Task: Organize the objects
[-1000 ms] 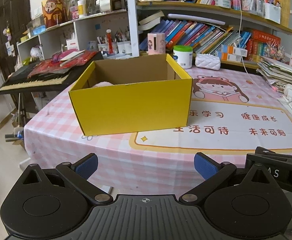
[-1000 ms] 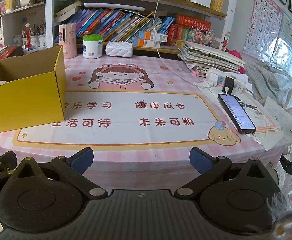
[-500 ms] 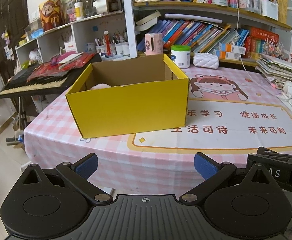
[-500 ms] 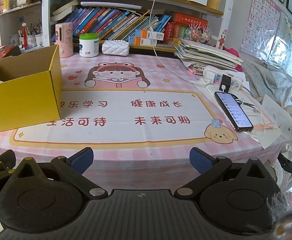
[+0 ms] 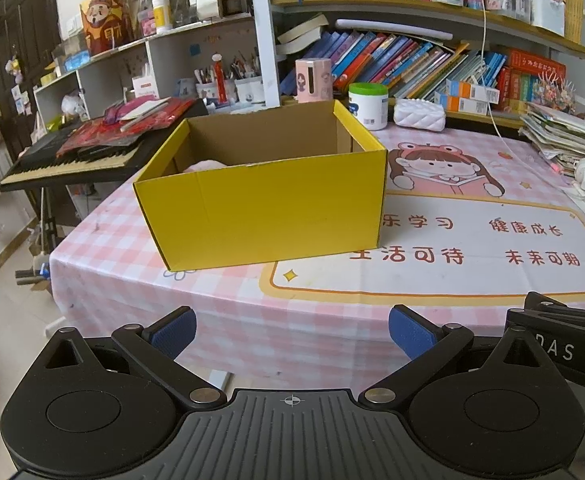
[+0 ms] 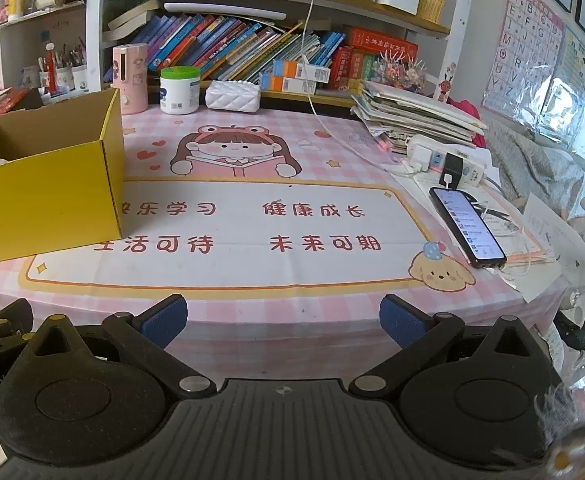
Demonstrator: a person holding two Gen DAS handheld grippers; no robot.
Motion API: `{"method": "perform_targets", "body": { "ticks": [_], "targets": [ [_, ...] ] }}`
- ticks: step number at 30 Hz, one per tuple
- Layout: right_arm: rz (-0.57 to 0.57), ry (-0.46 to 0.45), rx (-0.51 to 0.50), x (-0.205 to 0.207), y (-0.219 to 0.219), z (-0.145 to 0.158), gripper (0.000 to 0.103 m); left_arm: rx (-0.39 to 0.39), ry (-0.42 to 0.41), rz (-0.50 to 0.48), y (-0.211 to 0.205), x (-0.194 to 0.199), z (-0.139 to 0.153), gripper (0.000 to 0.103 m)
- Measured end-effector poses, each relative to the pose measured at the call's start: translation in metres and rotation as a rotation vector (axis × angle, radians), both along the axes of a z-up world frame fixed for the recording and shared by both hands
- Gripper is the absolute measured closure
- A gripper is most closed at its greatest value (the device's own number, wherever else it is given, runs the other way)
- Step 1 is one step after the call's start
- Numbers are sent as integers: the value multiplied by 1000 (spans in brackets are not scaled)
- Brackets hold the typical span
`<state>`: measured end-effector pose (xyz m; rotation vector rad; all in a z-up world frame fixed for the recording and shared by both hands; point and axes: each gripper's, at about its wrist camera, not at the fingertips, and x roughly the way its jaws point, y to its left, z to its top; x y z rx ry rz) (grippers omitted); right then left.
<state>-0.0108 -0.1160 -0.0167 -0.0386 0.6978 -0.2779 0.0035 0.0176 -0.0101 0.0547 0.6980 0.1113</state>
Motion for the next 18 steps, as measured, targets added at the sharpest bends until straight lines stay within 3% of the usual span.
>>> {"method": "perform_targets", "body": {
  "ticks": [18],
  "targets": [
    [-8,8,-36,5,4,-1,0,10,19,4,0,8,-4,0]
  ]
}}
